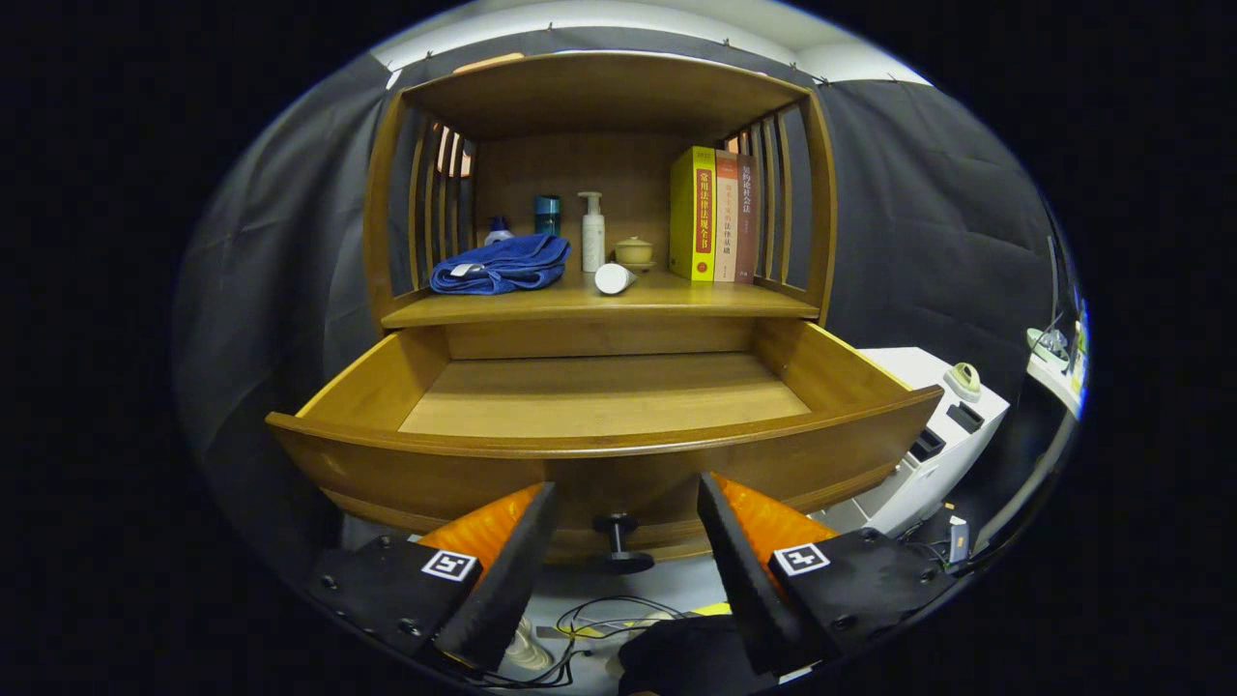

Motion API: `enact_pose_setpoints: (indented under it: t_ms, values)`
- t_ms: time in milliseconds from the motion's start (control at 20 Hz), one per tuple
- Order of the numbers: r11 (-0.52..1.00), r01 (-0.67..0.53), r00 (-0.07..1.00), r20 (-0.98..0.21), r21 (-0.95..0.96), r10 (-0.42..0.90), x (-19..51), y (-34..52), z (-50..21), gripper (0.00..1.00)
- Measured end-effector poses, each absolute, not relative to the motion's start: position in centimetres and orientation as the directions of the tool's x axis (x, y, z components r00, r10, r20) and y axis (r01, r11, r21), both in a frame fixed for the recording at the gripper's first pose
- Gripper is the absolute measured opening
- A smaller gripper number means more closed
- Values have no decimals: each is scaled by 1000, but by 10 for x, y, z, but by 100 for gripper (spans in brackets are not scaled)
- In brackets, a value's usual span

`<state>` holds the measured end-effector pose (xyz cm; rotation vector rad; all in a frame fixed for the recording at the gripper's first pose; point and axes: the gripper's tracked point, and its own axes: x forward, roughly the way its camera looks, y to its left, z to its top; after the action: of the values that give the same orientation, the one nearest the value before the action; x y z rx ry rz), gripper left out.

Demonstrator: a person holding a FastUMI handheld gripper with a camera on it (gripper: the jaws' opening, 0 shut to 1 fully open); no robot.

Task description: Pull open the drawer, take out the items inside it, and place them on the countertop above the cabinet.

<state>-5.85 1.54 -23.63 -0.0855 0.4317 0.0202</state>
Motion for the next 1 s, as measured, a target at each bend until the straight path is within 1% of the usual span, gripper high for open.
enact_pose_setpoints:
  t_ms: [150,400,550,1000]
  values:
    - [998,-46,904,-427,-54,18,-51,24,-238,96]
    - [996,-43,903,-431,-74,7,-29,24,-240,96]
    - [997,-28,906,-424,-70,-5,-2,25,-240,96]
    - [992,-34,907,-421,-120,-20,72,32,-250,96]
